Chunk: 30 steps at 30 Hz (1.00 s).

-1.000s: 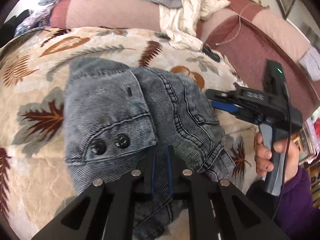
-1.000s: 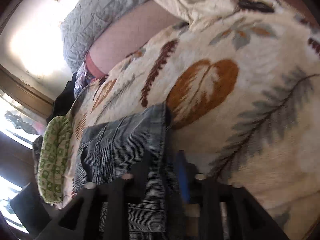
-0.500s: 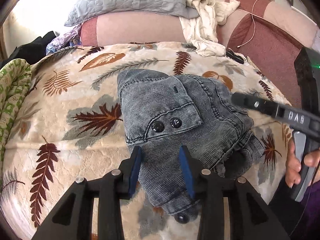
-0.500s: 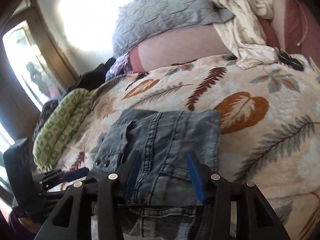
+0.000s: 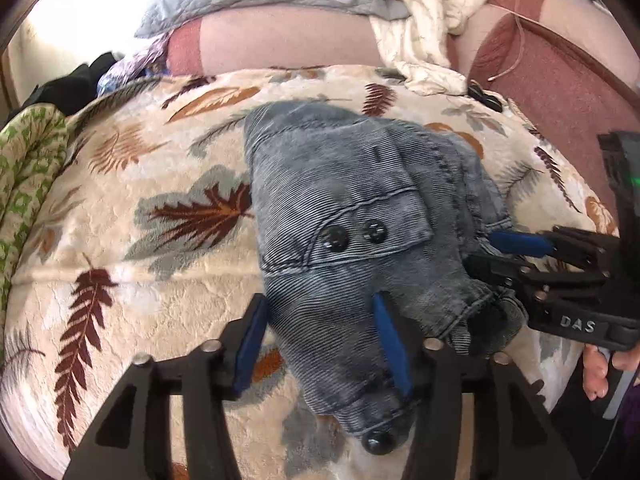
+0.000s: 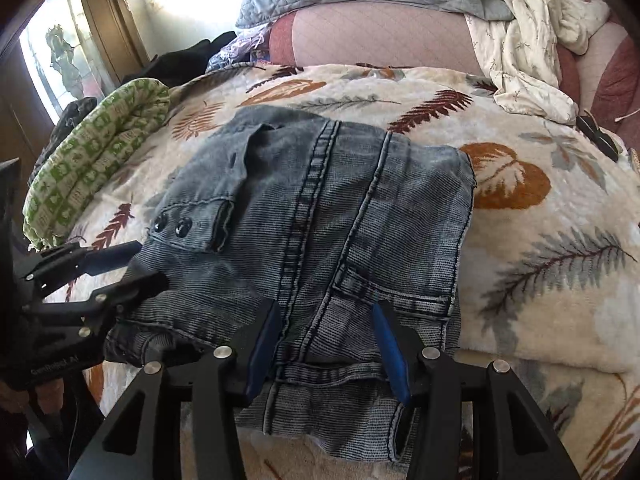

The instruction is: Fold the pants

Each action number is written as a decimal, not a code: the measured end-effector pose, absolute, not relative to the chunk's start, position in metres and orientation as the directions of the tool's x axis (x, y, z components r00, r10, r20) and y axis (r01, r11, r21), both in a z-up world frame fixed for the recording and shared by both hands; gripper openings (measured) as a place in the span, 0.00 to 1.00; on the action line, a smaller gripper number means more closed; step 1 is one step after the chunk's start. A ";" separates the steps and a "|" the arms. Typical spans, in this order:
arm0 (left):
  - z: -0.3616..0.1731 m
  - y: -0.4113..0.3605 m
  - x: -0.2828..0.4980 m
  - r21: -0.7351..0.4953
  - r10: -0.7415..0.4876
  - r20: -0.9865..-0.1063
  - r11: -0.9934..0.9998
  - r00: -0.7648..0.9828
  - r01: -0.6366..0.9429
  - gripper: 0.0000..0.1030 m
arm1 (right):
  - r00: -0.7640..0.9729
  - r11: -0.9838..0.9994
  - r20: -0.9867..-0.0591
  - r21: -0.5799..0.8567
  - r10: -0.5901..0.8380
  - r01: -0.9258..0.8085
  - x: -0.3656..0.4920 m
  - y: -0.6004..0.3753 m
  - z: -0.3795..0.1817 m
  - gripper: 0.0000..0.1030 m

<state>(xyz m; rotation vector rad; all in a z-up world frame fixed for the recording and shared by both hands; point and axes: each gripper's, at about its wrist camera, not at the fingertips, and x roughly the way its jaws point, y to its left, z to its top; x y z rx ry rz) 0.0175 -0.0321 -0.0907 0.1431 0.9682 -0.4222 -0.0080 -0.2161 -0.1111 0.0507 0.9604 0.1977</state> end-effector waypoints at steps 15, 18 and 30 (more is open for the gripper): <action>-0.100 -0.034 0.017 -0.006 -0.220 -0.823 0.925 0.523 0.380 0.74 | 0.571 0.986 -0.805 0.124 0.164 -0.109 -0.018 -0.215 -0.116 0.51; -0.100 -0.035 0.016 0.010 -0.209 -0.819 0.925 0.534 0.379 0.74 | 0.571 0.986 -0.805 0.123 0.165 -0.111 -0.018 -0.214 -0.116 0.51; -0.104 -0.032 0.022 -0.003 -0.196 -0.830 0.938 0.523 0.346 0.82 | 0.558 0.983 -0.810 0.137 0.181 -0.120 -0.013 -0.217 -0.117 0.52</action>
